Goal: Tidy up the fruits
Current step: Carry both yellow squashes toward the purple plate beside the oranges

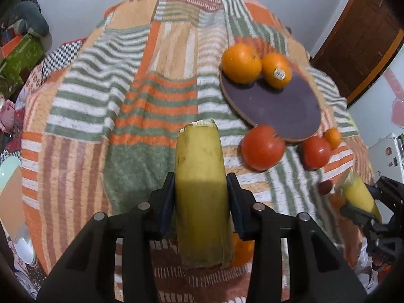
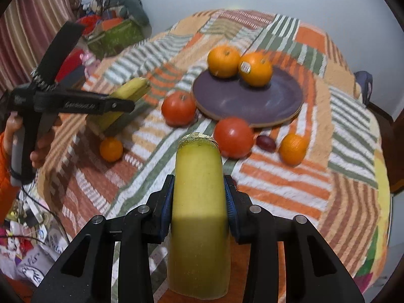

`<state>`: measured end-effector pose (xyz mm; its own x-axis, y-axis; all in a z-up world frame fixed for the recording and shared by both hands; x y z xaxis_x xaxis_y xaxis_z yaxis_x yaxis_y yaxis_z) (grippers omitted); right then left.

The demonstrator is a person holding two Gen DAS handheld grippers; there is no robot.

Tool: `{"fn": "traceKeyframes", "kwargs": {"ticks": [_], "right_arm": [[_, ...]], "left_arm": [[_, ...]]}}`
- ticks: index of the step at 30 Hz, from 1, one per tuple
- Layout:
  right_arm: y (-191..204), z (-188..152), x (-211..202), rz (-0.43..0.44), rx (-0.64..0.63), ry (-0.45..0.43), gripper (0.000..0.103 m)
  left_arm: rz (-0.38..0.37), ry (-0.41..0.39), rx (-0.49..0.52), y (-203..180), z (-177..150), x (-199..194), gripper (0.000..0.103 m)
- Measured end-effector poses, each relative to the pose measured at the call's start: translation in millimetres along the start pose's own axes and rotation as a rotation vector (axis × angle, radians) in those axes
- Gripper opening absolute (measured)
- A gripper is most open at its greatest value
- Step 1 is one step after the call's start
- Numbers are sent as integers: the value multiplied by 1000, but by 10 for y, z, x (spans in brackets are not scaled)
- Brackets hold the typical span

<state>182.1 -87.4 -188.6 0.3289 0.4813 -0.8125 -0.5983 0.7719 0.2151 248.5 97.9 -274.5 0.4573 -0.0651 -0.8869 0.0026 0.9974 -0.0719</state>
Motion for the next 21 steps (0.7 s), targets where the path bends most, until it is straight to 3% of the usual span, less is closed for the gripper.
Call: {"fn": "traceKeyframes", "kwargs": {"ticks": [10,21], "right_arm": [[-252,370,-260,-57,14,-110,34],[-601,756,-389,-112,43,-201,34]], "left_arm": [[-30,-102,33,-269,287,-410,39],[-78,-125,67,-697,607,-278,39]]}}
Point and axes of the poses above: each gripper's, at about its wrist camera, not at the fingertips, and x roughly the way its jaws point, y to its left, z to its top, the point moved 8 cm from there along x, roughly the way its jaws point, and after that the axes turned 5 degrees about z, right-handed, at the moved point
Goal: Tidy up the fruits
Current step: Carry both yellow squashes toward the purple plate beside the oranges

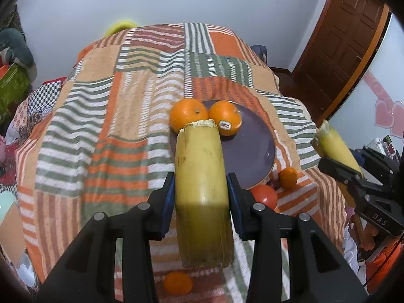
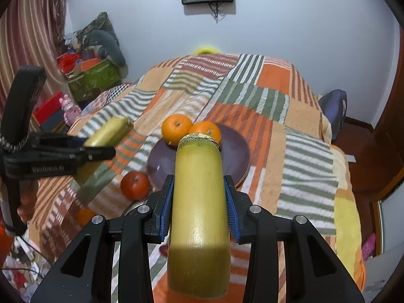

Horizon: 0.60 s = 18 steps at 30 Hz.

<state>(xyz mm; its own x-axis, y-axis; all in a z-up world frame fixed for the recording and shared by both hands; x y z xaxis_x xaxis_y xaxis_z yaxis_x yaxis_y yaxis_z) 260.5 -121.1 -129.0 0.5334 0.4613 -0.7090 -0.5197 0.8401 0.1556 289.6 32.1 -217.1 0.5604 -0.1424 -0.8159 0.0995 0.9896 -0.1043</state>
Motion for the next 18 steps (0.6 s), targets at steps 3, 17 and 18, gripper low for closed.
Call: {"fn": "traceKeyframes", "kwargs": {"ticks": [3,17,18], "right_arm": [[-83,74,49,-14,6,-12,34],[-378,184,575,-53,55,40,34],[-393,188,628,-54,61,48,34]], "left_arm": [[-14,4,9,-100,88,103,39],[-46,74,-31,-292,277,674,39],[-42,79,-37,-285,277,711,39]]}}
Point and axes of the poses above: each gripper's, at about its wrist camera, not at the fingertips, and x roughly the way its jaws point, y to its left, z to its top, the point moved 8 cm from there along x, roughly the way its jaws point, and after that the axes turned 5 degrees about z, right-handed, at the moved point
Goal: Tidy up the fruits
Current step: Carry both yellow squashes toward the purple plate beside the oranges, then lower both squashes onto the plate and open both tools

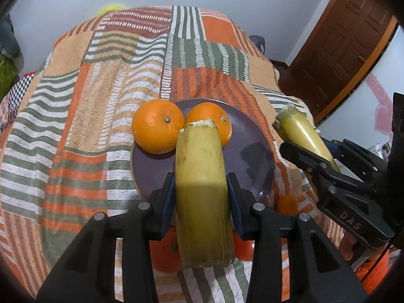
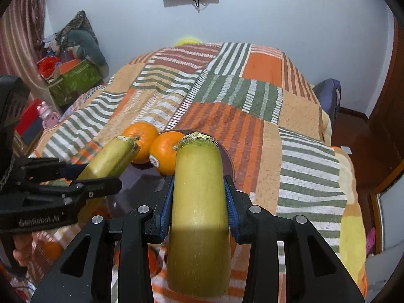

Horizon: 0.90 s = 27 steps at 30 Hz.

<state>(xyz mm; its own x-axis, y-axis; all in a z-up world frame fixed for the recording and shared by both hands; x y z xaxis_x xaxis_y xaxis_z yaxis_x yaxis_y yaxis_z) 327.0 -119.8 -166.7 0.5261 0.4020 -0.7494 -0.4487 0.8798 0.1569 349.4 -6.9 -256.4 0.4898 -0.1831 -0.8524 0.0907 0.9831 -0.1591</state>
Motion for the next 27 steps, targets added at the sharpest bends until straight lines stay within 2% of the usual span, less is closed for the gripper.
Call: {"fn": "traceKeyframes", "kwargs": {"ticks": [13,21,27], "right_arm": [[-137,12,480,-45,40,85,34],[-158,-13,665,-43,64,128,34],[-174,-28,732,-41,85,148,34]], "left_arm": [[38,36,-12,72,-25,275,39],[22,49,-45,114,20,330,39],[47,58,-62,118,46,390,39]]}}
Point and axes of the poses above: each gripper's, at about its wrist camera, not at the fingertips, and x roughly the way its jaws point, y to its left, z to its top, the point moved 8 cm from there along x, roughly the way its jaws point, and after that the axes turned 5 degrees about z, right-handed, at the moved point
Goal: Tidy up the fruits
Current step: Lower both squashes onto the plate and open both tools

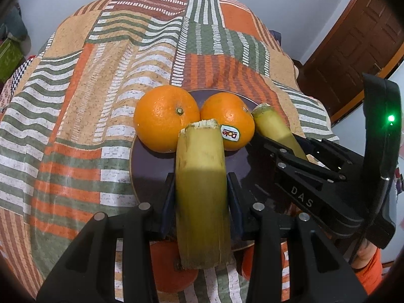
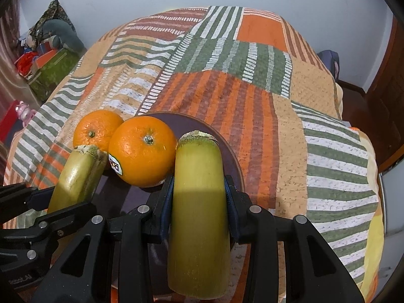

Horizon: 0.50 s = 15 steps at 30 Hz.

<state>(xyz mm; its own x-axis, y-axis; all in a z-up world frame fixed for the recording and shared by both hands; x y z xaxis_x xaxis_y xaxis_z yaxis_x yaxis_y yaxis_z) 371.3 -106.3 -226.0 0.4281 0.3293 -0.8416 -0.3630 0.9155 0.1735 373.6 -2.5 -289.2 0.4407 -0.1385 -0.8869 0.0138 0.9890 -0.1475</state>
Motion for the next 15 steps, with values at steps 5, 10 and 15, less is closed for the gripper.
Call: {"fn": "traceKeyframes", "kwargs": {"ticks": [5,10,15], "right_arm": [[24,-11,-2,0,-13,16,35],[48,-27,-70,22,-19,12,36],[88,1,-240,-7,-70,-26,36]], "left_arm": [[9,11,2,-27,8,61,39],[6,29,-3,-59,-3,106,39],[5,28,-8,-59,-20,61,39]]}}
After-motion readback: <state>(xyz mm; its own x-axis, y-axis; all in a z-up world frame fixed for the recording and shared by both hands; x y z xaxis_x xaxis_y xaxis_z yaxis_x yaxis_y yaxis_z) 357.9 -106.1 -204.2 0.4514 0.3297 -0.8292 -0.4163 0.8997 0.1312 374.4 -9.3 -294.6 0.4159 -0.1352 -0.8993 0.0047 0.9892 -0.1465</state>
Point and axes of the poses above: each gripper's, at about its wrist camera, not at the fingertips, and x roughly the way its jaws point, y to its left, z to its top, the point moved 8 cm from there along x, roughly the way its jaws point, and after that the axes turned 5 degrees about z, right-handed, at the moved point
